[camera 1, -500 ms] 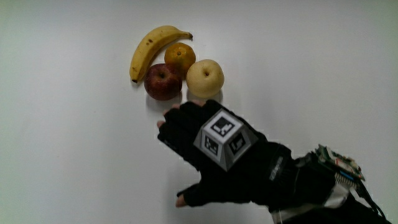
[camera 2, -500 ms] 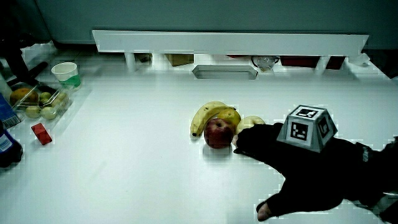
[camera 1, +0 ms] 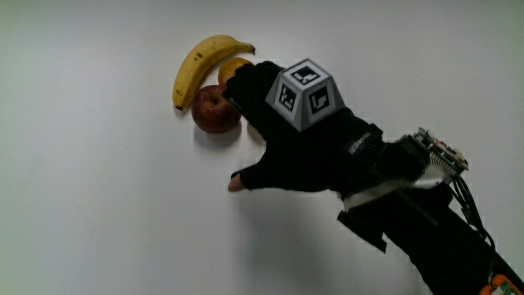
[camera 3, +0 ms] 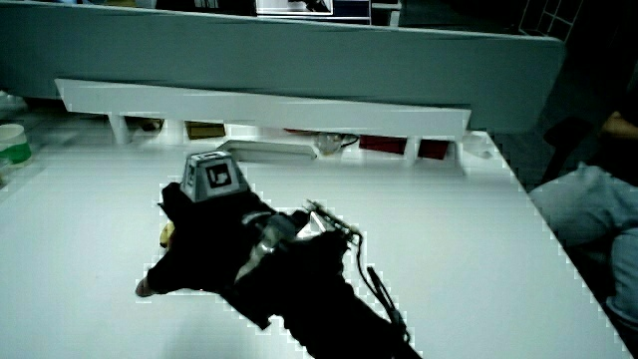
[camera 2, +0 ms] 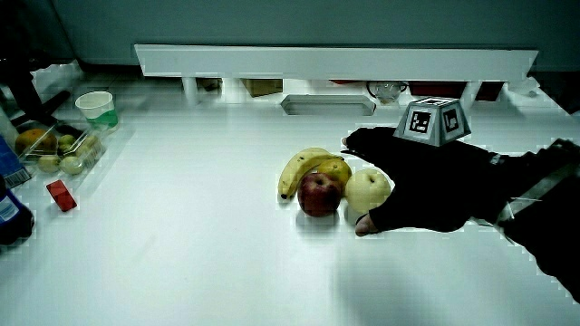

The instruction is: Pick pear no leg

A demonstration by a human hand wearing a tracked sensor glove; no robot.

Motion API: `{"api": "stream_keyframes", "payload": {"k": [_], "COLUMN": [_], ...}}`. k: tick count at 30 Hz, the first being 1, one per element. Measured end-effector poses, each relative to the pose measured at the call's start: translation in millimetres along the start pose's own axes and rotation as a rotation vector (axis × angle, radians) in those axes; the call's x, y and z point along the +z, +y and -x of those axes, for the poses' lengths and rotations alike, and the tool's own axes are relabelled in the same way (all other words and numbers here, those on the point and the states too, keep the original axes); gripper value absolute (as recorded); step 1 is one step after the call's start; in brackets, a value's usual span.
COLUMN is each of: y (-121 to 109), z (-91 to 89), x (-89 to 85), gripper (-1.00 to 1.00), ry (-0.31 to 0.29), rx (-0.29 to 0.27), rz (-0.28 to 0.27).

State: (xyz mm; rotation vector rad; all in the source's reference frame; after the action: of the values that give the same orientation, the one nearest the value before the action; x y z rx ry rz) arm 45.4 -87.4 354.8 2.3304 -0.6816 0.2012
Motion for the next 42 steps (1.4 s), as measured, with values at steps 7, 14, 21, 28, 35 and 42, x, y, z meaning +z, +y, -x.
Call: {"api": "stream_keyframes", "payload": {"k": [7,14,21,28,35,42], "y": [17.2,33.4,46.6,58.6,60.9,59.7], "z": [-24.7,-45.9,-61.8,-75.9,-77.9,-77.5], "x": [-1.8,-15.4,-29.1,-44.7,-48.8,-49.9], "gripper": [0.00,0.00,0.00,0.00,0.00,0.05], "ry": [0.043,0.100,0.147,0.189,0.197,0.184], "rx": [-0.060,-0.110,-0.156,-0.193,-0.203,-0.212], "rz": [0.025,0.063,0.085,0.124,0.130,0.102]}}
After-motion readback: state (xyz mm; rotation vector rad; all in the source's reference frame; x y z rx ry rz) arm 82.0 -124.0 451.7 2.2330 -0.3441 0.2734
